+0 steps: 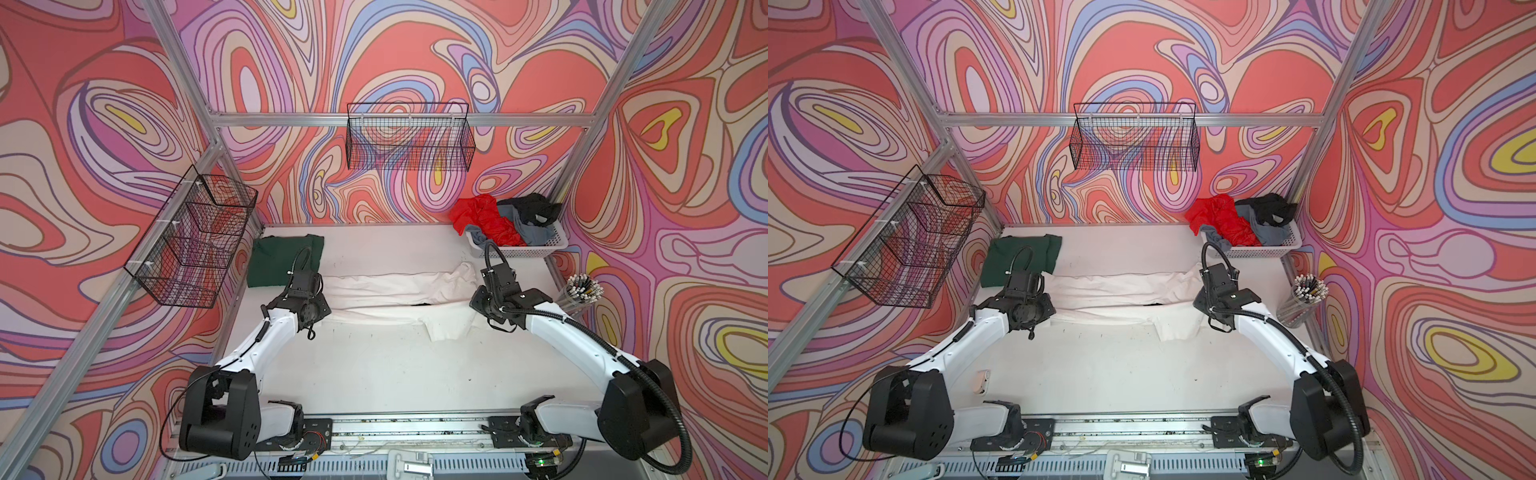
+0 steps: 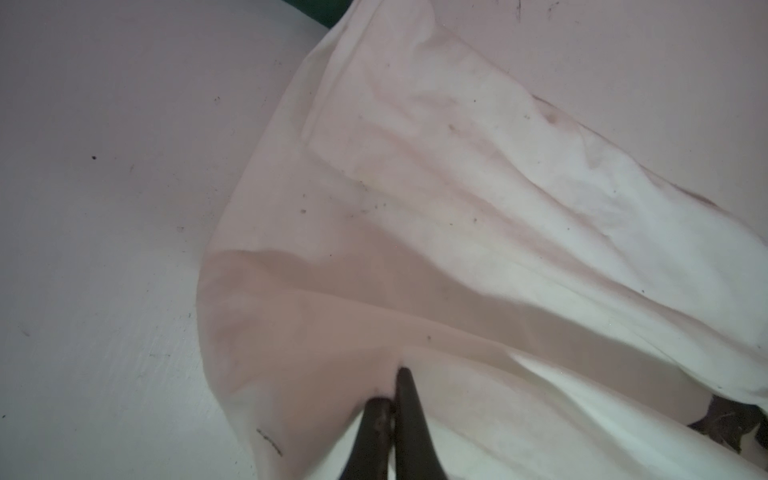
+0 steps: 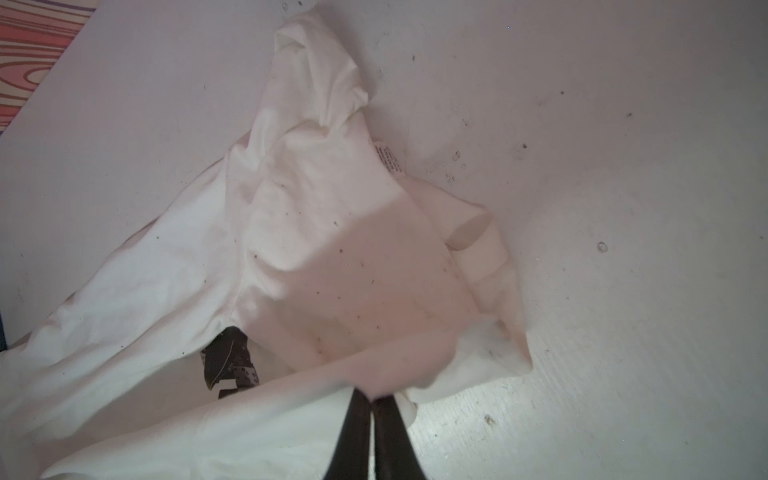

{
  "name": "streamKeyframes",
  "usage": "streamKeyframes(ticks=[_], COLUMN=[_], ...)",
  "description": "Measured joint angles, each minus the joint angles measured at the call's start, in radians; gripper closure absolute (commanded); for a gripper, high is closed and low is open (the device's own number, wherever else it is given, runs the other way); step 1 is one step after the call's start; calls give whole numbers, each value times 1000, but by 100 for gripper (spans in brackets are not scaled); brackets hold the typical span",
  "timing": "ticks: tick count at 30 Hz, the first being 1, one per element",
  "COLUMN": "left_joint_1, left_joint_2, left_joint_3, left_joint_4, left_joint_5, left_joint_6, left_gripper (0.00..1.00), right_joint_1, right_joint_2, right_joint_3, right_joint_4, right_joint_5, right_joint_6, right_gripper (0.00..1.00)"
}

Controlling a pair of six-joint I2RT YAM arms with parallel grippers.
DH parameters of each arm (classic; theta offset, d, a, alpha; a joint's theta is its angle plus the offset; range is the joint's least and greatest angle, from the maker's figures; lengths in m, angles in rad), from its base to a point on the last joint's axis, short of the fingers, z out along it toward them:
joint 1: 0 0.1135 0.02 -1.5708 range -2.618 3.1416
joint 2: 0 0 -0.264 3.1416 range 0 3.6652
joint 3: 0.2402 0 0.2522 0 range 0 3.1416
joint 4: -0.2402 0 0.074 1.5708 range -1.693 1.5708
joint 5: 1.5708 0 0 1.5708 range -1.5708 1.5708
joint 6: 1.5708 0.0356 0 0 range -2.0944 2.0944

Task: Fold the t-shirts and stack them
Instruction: 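Lift the near hem with both grippers and fold it toward the far edge, then lay the hem down near the far edge and open both grippers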

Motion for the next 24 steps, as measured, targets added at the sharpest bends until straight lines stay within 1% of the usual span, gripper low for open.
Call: streamKeyframes(ticks=[4,10,18,24], left_joint_1=[9,22,27,27], left_joint_2=[32,50,133,140], left_joint_3=[12,17,93,95], left_joint_4=[14,28,36,37], left_joint_5=[8,6,3,-1], left_joint_6=[2,5,16,24], left_gripper=[100,100,100,100], right_joint_1=[-16,-25,-26,-26], right_joint_2=[56,100,172,222], right_joint_3=[27,51,95,134], right_joint_4=[9,26,45,51], right_joint_5=[-11,-29,-40,-31], right_joint_6=[-30,-58,-87,-113], right_gripper=[100,100,100,100])
